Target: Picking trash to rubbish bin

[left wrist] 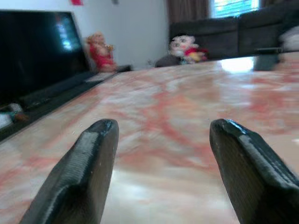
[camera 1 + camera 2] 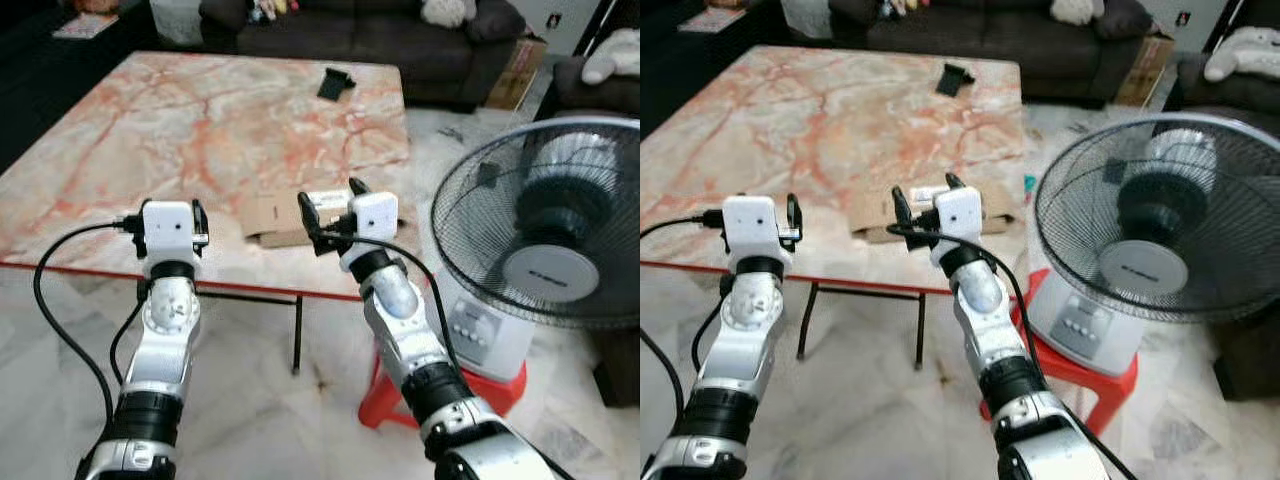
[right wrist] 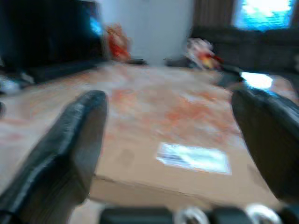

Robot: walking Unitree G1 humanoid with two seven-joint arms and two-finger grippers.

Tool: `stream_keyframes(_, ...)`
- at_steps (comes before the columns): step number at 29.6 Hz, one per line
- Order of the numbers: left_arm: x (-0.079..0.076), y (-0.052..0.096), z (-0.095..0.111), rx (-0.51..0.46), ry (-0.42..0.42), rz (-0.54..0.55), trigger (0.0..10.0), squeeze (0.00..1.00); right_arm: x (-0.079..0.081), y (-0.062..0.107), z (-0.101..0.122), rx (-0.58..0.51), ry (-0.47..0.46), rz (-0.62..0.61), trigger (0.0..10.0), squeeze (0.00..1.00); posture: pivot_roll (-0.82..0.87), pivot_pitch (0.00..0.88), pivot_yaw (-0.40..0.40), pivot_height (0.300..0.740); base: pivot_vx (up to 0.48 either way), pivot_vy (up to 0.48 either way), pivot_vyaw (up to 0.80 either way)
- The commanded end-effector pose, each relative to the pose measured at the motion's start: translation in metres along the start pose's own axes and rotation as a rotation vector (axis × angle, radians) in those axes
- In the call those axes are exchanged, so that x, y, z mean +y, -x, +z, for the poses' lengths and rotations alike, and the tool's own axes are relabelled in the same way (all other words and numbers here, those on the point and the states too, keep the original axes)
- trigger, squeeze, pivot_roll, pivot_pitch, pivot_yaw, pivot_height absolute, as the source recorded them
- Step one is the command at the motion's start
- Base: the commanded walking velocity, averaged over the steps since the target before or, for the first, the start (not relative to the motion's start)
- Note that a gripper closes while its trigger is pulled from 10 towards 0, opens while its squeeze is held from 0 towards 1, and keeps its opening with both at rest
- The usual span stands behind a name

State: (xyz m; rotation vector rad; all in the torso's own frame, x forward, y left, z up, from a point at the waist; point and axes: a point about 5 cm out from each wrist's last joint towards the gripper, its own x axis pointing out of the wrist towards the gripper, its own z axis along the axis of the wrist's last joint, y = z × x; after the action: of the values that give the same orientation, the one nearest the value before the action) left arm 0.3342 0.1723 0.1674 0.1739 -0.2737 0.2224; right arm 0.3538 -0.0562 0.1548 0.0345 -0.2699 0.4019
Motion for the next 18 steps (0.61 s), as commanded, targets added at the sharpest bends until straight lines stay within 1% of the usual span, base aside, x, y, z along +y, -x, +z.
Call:
stream_keyframes(1,0.0052,-0.0031,0.0034,-0.009,-0.012,0.005,10.0,0.0,0.0036,-0.0038,0.0059,-0.025,-0.012,0.003,10.0,0.0,0.11,0.102,-0.02,0.74,0.277,0.0,0.0)
stream_keyframes(18,0.0042,-0.005,0.0052,-0.011,-0.014,-0.01,10.0,0.0,0.0058,-0.0024,0.0044,-0.024,-0.017,0.004,10.0,0.0,0.11,0.106,-0.008,0.74,0.274,0.0,0.0)
